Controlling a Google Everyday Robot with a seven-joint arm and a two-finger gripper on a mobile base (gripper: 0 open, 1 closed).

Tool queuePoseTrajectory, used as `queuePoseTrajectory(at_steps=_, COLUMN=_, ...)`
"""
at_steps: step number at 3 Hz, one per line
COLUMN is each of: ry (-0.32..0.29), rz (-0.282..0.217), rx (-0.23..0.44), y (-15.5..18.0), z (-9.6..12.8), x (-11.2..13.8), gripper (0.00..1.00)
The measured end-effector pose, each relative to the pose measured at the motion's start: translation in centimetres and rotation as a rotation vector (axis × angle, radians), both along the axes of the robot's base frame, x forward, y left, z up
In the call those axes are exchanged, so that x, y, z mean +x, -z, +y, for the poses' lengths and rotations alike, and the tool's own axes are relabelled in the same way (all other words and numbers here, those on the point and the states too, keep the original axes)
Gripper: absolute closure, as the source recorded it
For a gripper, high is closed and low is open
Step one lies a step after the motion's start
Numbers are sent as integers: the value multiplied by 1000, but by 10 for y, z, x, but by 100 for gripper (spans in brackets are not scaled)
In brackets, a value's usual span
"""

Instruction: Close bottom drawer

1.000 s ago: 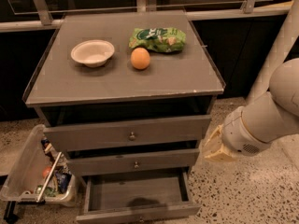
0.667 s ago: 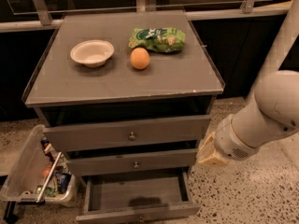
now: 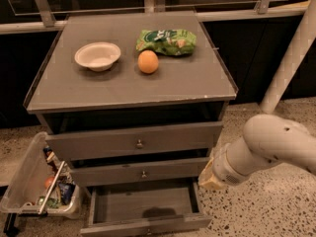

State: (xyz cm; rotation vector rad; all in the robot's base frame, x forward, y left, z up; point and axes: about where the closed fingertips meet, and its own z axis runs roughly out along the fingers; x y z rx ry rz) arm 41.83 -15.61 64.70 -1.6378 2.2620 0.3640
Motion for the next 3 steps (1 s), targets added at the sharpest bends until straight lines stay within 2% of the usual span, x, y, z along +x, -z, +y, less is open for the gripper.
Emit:
queuePoseTrajectory(at_steps=1, ry=-3, rz=-73, rx=48, y=32, z=3, x=15, gripper=100)
queuePoseTrajectory(at_steps=2, ry=-20, rz=-103, rx=100, y=64, z=1, x=28, gripper=100)
queuePoseTrajectory(at_steps=3, ry=-20, rz=-101, rx=99, y=64, z=1, x=28, gripper=100)
